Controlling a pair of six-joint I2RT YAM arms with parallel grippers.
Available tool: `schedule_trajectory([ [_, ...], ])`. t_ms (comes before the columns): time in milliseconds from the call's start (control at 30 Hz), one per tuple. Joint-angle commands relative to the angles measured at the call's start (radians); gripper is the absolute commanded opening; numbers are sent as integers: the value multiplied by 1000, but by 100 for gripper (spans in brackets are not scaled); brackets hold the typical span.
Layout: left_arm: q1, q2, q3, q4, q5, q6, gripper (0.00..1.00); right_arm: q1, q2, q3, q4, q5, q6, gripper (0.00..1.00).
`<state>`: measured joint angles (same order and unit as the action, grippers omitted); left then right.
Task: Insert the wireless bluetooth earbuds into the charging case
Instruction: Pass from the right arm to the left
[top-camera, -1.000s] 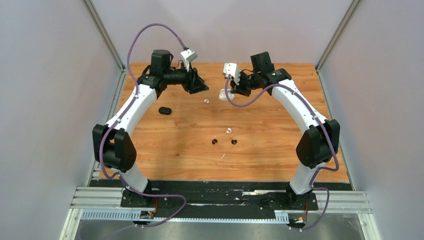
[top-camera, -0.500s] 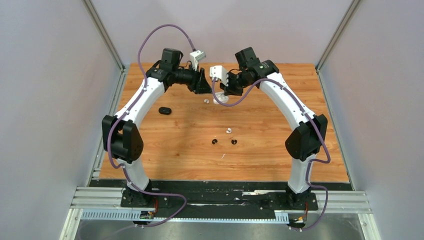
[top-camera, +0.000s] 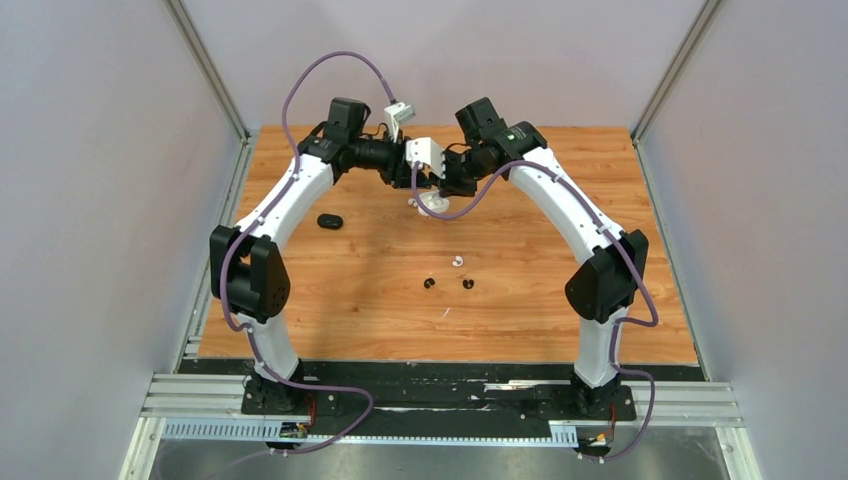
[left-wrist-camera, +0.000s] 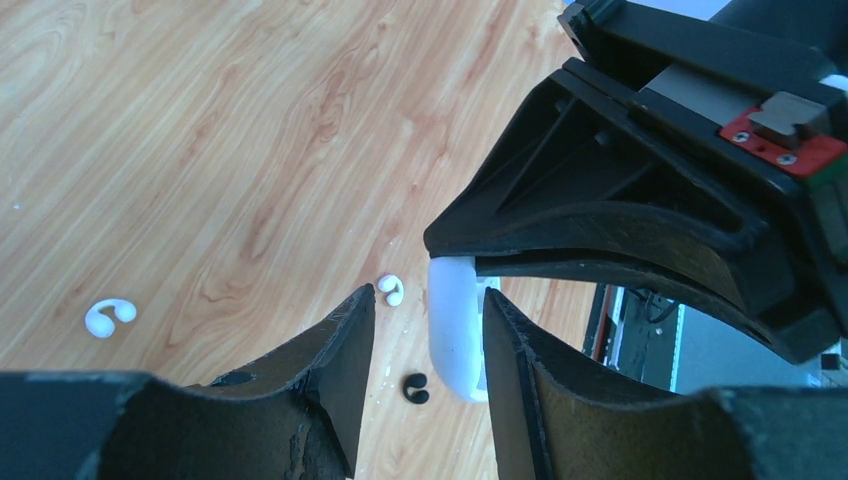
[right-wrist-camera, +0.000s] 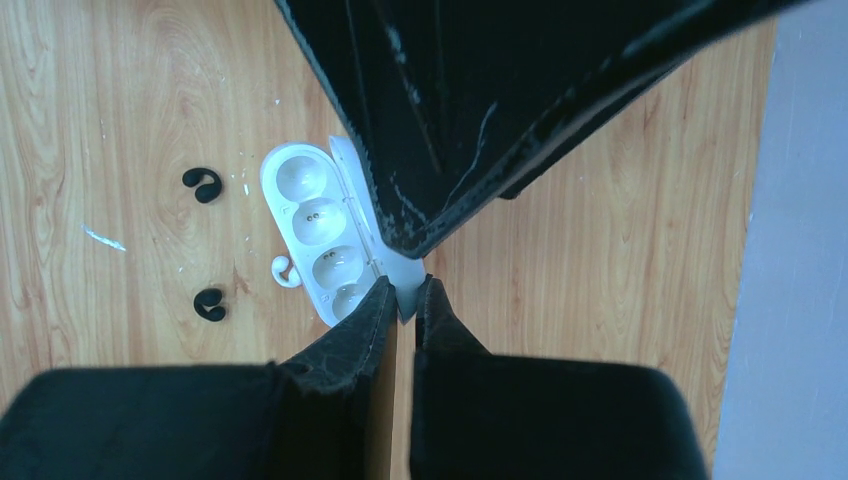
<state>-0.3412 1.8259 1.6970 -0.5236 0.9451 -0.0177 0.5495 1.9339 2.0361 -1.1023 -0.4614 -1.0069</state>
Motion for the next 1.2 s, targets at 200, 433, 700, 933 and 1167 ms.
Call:
schedule_trajectory([
  [200, -13, 18, -24, 71, 75, -23, 51, 8, 14, 66, 18, 3, 38, 0],
  [433, -13, 21, -25, 58, 81, -20, 52, 12, 8, 65, 27, 10, 51, 0],
  [700, -13, 42, -12, 51, 106, -29, 52, 14, -2, 60, 37, 16, 63, 0],
  [933, 10, 30, -58, 144, 163, -77, 53, 13, -15, 43, 42, 24, 68, 0],
  [1167, 16, 0, -131, 245, 178, -95, 48, 13, -11, 42, 50, 23, 83, 0],
])
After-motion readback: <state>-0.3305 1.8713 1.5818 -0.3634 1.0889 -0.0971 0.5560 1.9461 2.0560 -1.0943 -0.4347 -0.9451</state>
